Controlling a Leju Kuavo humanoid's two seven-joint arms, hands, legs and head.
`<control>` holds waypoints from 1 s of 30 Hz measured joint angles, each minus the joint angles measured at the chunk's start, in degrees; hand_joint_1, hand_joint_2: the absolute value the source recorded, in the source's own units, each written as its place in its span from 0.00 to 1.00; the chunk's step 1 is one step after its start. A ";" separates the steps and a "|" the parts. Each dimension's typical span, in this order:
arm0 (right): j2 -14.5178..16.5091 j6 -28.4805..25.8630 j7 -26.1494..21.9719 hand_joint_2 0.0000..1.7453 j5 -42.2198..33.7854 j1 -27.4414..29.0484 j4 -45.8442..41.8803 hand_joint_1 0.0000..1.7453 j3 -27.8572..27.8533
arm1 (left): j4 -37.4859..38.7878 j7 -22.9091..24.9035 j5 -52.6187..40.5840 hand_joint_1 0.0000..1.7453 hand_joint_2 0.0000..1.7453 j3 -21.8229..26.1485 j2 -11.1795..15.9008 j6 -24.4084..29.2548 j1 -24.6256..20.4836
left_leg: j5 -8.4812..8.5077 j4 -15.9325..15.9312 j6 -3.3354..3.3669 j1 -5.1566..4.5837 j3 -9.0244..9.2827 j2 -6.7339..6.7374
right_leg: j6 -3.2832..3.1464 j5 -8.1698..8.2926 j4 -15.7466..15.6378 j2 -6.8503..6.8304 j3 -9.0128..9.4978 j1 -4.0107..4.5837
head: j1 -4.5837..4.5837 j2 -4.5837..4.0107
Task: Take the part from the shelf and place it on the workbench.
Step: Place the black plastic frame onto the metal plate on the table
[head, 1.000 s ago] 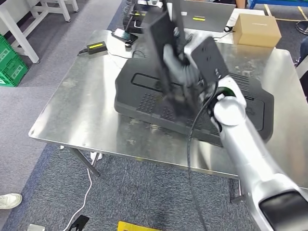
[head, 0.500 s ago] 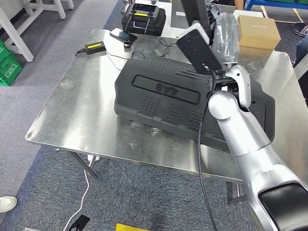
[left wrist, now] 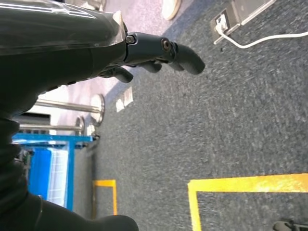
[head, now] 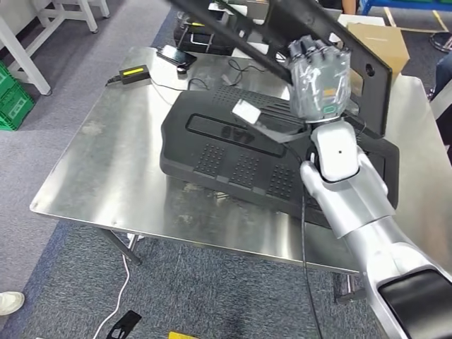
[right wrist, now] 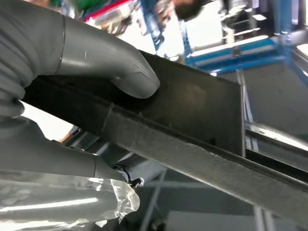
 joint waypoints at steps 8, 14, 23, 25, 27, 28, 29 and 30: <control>-0.44 0.01 4.90 1.00 6.24 2.44 10.65 1.00 7.10 | -0.01 -0.45 -1.49 0.00 1.00 -0.19 -0.01 -1.16 -0.60 | -1.23 9.91 -0.01 -0.20 -6.48 0.05 | -0.52 -0.26 -0.38 0.27 0.61 0.04 | -0.32 0.01; -0.57 2.62 4.38 1.00 6.23 2.57 17.19 1.00 11.16 | 0.02 -0.67 -2.03 0.00 1.00 -0.18 -0.05 -1.60 -0.98 | 2.22 0.58 0.92 -0.36 -2.45 -0.14 | 0.53 -1.05 0.80 0.48 0.17 0.37 | -0.30 0.00; -0.64 9.90 1.60 1.00 5.14 3.94 22.01 1.00 13.54 | 0.02 -1.50 -2.00 0.00 1.00 -0.10 -0.03 -1.92 -1.14 | 2.17 0.43 1.92 -0.04 -2.11 -0.24 | 2.05 -4.67 12.41 0.01 -5.60 -0.51 | -0.07 0.01; -0.63 10.68 1.24 1.00 4.72 3.81 22.39 1.00 13.69 | 0.02 -1.85 -2.08 0.00 1.00 -0.08 -0.05 -1.97 -1.21 | 2.05 0.38 1.75 -0.11 -1.95 -0.27 | 1.37 -1.16 4.45 0.03 -1.98 -0.22 | -0.10 0.00; -0.61 11.26 0.94 1.00 4.30 3.77 22.69 1.00 13.82 | 0.02 -2.15 -2.14 0.00 1.00 -0.08 -0.07 -1.98 -1.24 | 2.00 0.29 1.36 -0.10 -1.90 -0.25 | 0.83 -0.30 0.77 0.06 -0.21 0.20 | -0.13 0.00; -0.60 11.54 0.75 1.00 4.08 3.81 22.84 1.00 13.87 | 0.02 -2.31 -2.20 0.00 1.00 -0.08 -0.08 -1.93 -1.22 | 2.05 0.16 1.09 -0.09 -1.89 -0.25 | 0.65 -0.40 0.57 0.08 -0.08 0.35 | -0.14 0.01; -0.58 11.80 0.57 1.00 3.89 3.84 22.97 1.00 13.90 | 0.02 -2.45 -2.25 0.00 1.00 -0.08 -0.08 -1.85 -1.19 | 2.05 0.02 0.78 -0.04 -1.84 -0.24 | 0.41 -0.33 0.24 0.06 0.04 0.28 | -0.13 0.01; -0.55 12.03 0.36 1.00 3.73 3.84 23.09 1.00 13.94 | 0.02 -2.58 -2.32 0.00 1.00 -0.08 -0.08 -1.70 -1.17 | 1.80 0.06 0.53 -0.05 -1.86 -0.23 | 0.19 -0.19 -0.12 0.02 0.19 0.16 | -0.16 0.01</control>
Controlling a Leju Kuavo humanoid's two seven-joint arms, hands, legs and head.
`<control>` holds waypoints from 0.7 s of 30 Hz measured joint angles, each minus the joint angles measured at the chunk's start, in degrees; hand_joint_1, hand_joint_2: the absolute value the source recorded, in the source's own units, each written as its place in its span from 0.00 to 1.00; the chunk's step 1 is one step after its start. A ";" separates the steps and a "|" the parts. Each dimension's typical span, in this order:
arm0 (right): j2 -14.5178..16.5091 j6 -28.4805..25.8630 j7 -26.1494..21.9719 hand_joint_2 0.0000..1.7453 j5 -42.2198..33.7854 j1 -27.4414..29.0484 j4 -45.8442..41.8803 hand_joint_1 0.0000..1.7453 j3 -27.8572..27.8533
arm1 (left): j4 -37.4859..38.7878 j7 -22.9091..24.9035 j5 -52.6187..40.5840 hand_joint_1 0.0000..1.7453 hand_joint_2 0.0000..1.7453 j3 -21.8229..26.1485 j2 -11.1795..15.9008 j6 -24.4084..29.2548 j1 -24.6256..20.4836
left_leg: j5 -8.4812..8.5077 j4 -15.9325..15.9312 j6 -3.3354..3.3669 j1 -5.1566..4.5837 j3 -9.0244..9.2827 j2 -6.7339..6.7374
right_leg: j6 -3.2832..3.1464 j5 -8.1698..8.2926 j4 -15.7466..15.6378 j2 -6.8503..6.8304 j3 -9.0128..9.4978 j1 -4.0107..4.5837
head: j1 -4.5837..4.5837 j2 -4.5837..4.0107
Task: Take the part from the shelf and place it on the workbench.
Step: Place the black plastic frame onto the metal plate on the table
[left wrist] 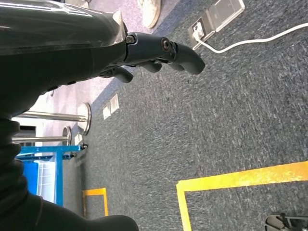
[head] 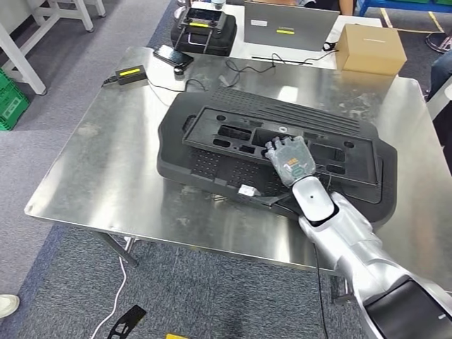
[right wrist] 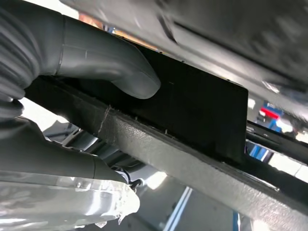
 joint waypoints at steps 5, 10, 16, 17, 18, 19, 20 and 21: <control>0.16 1.57 -1.00 0.75 -1.00 0.49 0.48 0.75 0.02 | 0.00 -0.40 -0.17 0.00 1.00 0.00 0.03 0.94 0.06 | -6.94 13.40 -0.49 -0.14 -5.80 0.04 | -0.63 0.33 -0.76 -0.12 0.46 -0.32 | -0.16 -0.01; 0.20 2.49 -1.70 0.00 -2.03 0.44 0.65 0.00 -0.10 | 0.00 -0.57 -0.12 0.00 1.00 0.05 0.18 1.94 0.04 | -1.08 4.48 -0.85 0.10 -1.38 0.18 | -0.05 -0.31 0.29 0.22 0.51 -0.33 | -0.19 -0.01; 0.31 2.75 -2.27 0.00 -2.78 -0.01 0.71 0.00 -0.62 | 0.00 -0.76 0.32 0.00 0.00 0.22 0.26 2.67 -0.01 | -0.31 0.55 0.78 -0.03 0.66 0.17 | 1.23 -1.46 1.89 0.32 -0.01 -0.29 | 0.00 -0.01; 0.31 2.75 -2.30 0.00 -2.85 -0.07 0.71 0.00 -0.73 | 0.00 -0.62 0.27 0.00 0.00 0.25 0.30 2.75 -0.05 | -0.25 0.46 1.06 0.09 0.75 0.19 | 1.56 -2.75 3.78 0.24 -0.75 -0.40 | 0.04 0.00; 0.31 2.76 -2.32 0.00 -2.94 -0.08 0.72 0.00 -0.80 | 0.00 -0.40 0.25 0.00 0.00 0.28 0.33 2.82 -0.07 | -0.24 0.44 1.24 0.11 0.80 0.21 | 1.88 -4.49 6.79 0.13 -1.99 -0.50 | 0.09 -0.01; 0.31 2.76 -2.32 0.00 -3.05 -0.08 0.72 0.00 -0.84 | 0.00 -0.20 0.23 0.00 0.00 0.31 0.33 2.88 -0.06 | -0.24 0.45 1.35 0.11 0.82 0.23 | 2.13 -6.36 10.63 0.05 -3.68 -0.59 | 0.14 -0.01; 0.31 2.76 -2.30 0.00 -3.16 -0.07 0.73 0.00 -0.89 | 0.00 -0.05 0.24 0.00 0.00 0.35 0.33 2.91 -0.01 | -0.26 0.45 1.39 0.11 0.84 0.25 | 2.26 -7.76 14.27 0.00 -5.31 -0.65 | 0.13 -0.01; 0.29 2.77 -2.28 0.00 -3.29 -0.06 0.74 0.00 -0.98 | 0.00 0.02 0.24 0.00 0.00 0.39 0.33 2.93 0.05 | -0.27 0.45 1.40 0.11 0.88 0.26 | 2.29 -8.25 16.47 -0.03 -6.31 -0.66 | 0.13 -0.01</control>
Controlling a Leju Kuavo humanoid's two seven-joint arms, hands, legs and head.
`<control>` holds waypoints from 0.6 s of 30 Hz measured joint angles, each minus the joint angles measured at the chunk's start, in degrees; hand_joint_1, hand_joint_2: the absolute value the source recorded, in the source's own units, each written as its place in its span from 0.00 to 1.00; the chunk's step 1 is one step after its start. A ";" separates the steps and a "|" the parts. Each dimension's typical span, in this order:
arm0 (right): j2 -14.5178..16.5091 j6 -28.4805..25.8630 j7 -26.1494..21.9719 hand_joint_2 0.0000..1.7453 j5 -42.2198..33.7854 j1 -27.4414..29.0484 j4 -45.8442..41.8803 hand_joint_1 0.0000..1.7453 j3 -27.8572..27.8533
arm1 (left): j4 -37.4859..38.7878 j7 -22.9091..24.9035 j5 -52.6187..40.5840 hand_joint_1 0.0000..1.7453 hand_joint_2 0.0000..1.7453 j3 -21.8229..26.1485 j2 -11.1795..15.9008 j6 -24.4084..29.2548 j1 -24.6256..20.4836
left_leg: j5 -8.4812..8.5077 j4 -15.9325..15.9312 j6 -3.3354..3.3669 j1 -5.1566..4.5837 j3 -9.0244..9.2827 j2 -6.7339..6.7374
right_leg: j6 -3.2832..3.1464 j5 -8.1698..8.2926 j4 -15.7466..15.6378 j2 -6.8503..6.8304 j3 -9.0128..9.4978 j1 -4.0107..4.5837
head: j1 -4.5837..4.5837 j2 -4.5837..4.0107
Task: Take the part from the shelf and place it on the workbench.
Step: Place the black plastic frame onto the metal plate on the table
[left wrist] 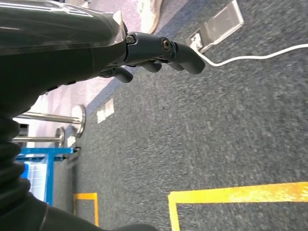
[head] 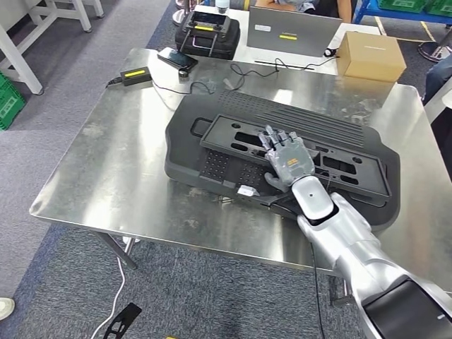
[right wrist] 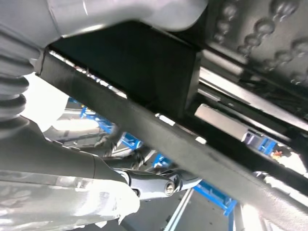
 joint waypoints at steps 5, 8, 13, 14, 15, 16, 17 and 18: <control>-0.09 0.02 0.10 0.00 -0.29 -0.38 0.02 0.00 -0.35 | 0.00 -0.05 0.02 0.00 0.00 0.13 -0.06 0.09 0.03 | -0.07 -0.08 -0.26 -0.12 0.28 -0.08 | -1.46 7.00 -13.48 0.04 6.47 0.46 | -0.02 0.00; -0.09 0.02 0.11 0.00 -0.38 -0.40 0.02 0.00 -0.43 | 0.00 -0.16 0.11 0.00 0.00 0.29 -0.15 0.33 0.11 | 0.15 -0.46 -1.04 -0.01 0.19 -0.06 | -2.11 7.46 -16.12 0.06 7.42 0.98 | -0.03 0.00; 0.24 0.09 0.15 0.00 -0.45 -0.50 -0.02 0.00 -0.86 | 0.00 0.01 0.34 0.00 0.00 0.81 -0.18 0.57 0.23 | -5.48 6.78 -1.92 -0.25 -2.28 -0.03 | -2.87 8.72 -17.79 -0.26 8.20 0.34 | -0.22 0.02; 0.30 0.15 0.15 0.00 -0.45 -0.39 0.00 0.00 -0.90 | 0.00 -0.01 0.46 0.00 0.00 0.96 -0.18 0.57 0.24 | -7.22 10.46 -2.02 -0.27 -3.70 -0.03 | -2.90 8.74 -17.66 -0.27 8.05 0.37 | -0.27 0.02; 0.32 0.21 0.15 0.00 -0.45 -0.20 0.02 0.00 -0.96 | 0.00 -0.03 0.62 0.00 0.00 1.12 -0.17 0.57 0.29 | -8.13 13.10 -2.11 -0.26 -4.68 -0.03 | -2.90 8.74 -17.48 -0.28 7.89 0.41 | -0.26 0.02; 0.32 0.25 0.15 0.00 -0.46 -0.03 0.03 0.00 -1.04 | 0.00 -0.04 0.74 0.00 0.00 1.27 -0.17 0.57 0.36 | -8.04 13.97 -2.19 -0.25 -4.86 -0.03 | -2.89 8.73 -17.29 -0.28 7.70 0.43 | -0.27 0.01; 0.32 0.28 0.15 0.00 -0.46 0.09 0.04 0.00 -1.11 | 0.00 -0.05 0.84 0.00 0.00 1.38 -0.16 0.56 0.41 | -7.02 12.84 -2.25 -0.21 -4.12 -0.02 | -2.87 8.72 -17.07 -0.27 7.53 0.42 | -0.27 0.01; 0.33 0.29 0.15 0.00 -0.46 0.12 0.04 0.00 -1.17 | 0.00 -0.07 0.90 0.00 0.00 1.44 -0.14 0.56 0.42 | -5.13 9.49 -2.30 -0.14 -2.30 -0.01 | -2.80 8.67 -16.76 -0.25 7.36 0.38 | -0.27 0.00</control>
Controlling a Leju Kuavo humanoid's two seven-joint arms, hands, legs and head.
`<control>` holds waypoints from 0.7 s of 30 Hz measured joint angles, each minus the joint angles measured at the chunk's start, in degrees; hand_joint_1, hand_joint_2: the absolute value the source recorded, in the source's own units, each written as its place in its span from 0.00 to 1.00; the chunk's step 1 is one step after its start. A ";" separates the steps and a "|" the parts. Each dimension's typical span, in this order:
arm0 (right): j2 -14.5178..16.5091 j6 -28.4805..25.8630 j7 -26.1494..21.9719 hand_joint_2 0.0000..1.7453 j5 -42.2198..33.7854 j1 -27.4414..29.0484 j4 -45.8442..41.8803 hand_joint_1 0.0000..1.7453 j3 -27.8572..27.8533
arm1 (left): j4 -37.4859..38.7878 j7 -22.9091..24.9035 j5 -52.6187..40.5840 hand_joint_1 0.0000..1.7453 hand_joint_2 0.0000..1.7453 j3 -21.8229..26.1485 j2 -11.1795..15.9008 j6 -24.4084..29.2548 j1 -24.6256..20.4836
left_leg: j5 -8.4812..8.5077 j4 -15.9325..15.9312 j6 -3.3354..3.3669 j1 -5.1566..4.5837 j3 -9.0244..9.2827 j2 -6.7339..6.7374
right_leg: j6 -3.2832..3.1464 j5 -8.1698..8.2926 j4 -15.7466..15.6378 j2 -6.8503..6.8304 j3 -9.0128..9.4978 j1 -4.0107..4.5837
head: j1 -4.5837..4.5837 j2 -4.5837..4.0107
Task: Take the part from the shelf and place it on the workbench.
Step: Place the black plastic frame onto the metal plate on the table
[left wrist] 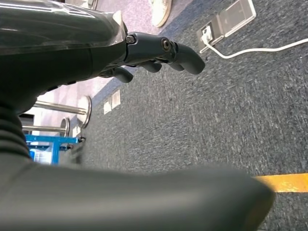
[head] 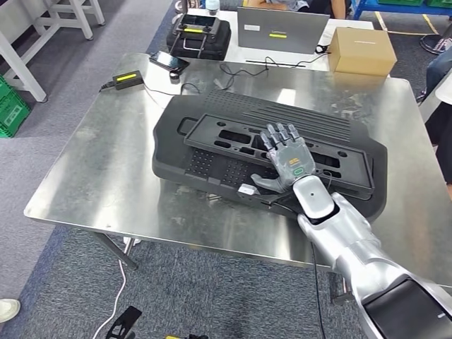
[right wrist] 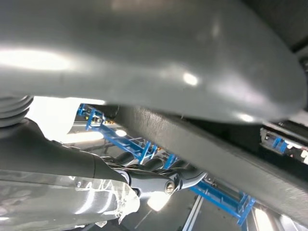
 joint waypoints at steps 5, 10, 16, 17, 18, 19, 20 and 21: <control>0.04 0.10 0.02 0.00 -0.02 -0.28 -0.02 0.00 -0.11 | 0.00 -0.08 0.02 0.00 0.00 0.07 0.07 -0.07 -0.06 | 3.61 -9.35 0.77 -0.27 4.24 -0.17 | 1.14 0.27 1.58 0.19 -1.43 0.24 | 0.05 0.01; -0.22 0.34 0.11 0.00 -0.07 -0.26 0.04 0.00 -0.15 | 0.00 -0.03 0.00 0.00 0.00 0.14 0.16 -0.26 -0.05 | 5.37 -9.56 2.76 -0.08 2.70 0.07 | 2.68 -5.78 7.83 0.19 -3.50 -0.30 | 0.24 0.00; -0.23 0.40 0.16 0.00 -0.09 -0.26 0.03 0.00 -0.20 | 0.00 -0.03 0.00 0.00 0.00 0.18 0.17 -0.42 0.10 | 7.50 -9.52 2.90 -0.56 0.19 0.20 | 1.93 -7.78 9.73 0.23 1.24 -0.12 | 0.28 0.00; -0.21 0.39 0.17 0.00 -0.09 -0.42 -0.01 0.00 -0.22 | 0.01 -0.03 0.00 0.00 0.00 0.19 0.12 -0.48 0.13 | 7.85 -9.54 2.76 -0.66 -0.07 0.19 | 1.22 -6.89 5.37 0.23 4.04 0.16 | 0.25 0.00; -0.18 0.38 0.20 0.00 -0.09 -0.60 -0.04 0.00 -0.26 | 0.01 -0.04 0.00 0.00 0.00 0.20 0.07 -0.54 0.15 | 8.24 -9.61 2.50 -0.62 -0.25 0.19 | 0.74 -6.33 1.89 0.24 6.12 0.45 | 0.23 0.00; -0.15 0.37 0.24 0.00 -0.08 -0.74 -0.08 0.00 -0.30 | 0.02 -0.05 0.00 0.00 0.00 0.21 0.01 -0.61 0.16 | 8.66 -9.76 2.16 -0.46 -0.36 0.21 | 0.39 -6.10 -0.32 0.27 7.32 0.77 | 0.22 0.00; -0.15 0.37 0.27 0.00 -0.07 -0.81 -0.10 0.00 -0.34 | 0.02 -0.08 0.00 0.00 0.00 0.23 -0.04 -0.68 0.18 | 9.13 -9.99 1.76 -0.28 -0.44 0.22 | 0.24 -6.04 -1.25 0.27 7.62 1.03 | 0.22 0.00; -0.15 0.36 0.30 0.00 -0.04 -0.83 -0.11 0.00 -0.36 | 0.02 -0.12 0.00 0.00 0.00 0.27 -0.05 -0.74 0.28 | 9.70 -10.37 1.36 -0.15 -0.45 0.20 | 0.20 -5.41 -1.58 0.26 7.46 1.18 | 0.26 0.00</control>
